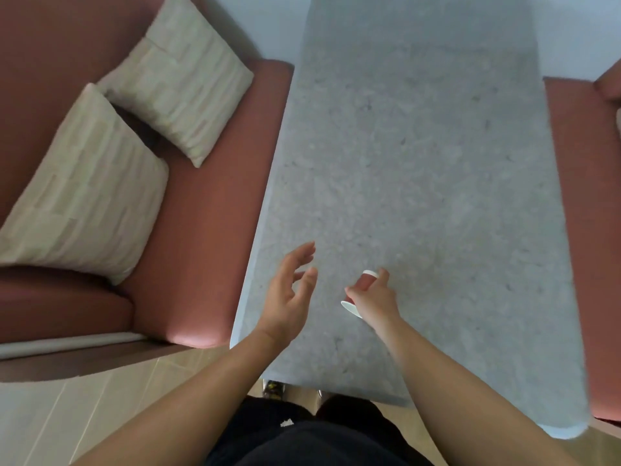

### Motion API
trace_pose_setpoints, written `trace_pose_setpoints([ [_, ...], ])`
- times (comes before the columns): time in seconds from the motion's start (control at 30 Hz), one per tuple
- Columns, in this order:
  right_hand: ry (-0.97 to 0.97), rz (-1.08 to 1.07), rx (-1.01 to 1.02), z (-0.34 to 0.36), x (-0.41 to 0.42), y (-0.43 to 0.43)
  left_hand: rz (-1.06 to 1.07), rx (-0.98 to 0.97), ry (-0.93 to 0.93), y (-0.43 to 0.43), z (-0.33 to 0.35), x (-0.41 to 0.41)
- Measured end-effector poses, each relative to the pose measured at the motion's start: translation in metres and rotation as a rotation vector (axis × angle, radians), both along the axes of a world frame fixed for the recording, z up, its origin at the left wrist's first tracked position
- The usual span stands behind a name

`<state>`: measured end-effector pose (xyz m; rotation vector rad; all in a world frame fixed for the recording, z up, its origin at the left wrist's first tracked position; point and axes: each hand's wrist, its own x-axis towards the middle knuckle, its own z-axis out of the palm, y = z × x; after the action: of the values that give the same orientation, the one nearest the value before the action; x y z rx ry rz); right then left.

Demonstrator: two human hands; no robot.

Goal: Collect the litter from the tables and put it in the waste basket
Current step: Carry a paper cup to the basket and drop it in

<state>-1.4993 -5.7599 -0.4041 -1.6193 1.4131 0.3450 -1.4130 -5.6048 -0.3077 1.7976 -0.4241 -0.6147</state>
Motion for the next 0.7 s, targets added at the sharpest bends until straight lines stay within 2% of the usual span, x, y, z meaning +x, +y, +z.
trace_pose_setpoints([
  [0.07,-0.041,-0.024,0.029,0.000,0.007,-0.002,0.039,0.000,0.015,-0.002,0.000,-0.001],
  [0.17,-0.216,-0.117,0.090,0.007,0.021,-0.004,0.108,-0.011,0.006,0.000,0.002,-0.001],
  [0.33,-0.502,-0.119,0.223,0.042,0.063,0.009,0.242,-0.037,-0.028,0.020,0.010,0.005],
  [0.6,-0.737,0.148,0.483,0.107,0.121,0.093,0.550,-0.115,-0.094,0.102,0.031,0.016],
  [0.7,-0.758,0.234,0.577,0.121,0.131,0.142,0.685,-0.141,-0.116,0.148,0.037,0.009],
])
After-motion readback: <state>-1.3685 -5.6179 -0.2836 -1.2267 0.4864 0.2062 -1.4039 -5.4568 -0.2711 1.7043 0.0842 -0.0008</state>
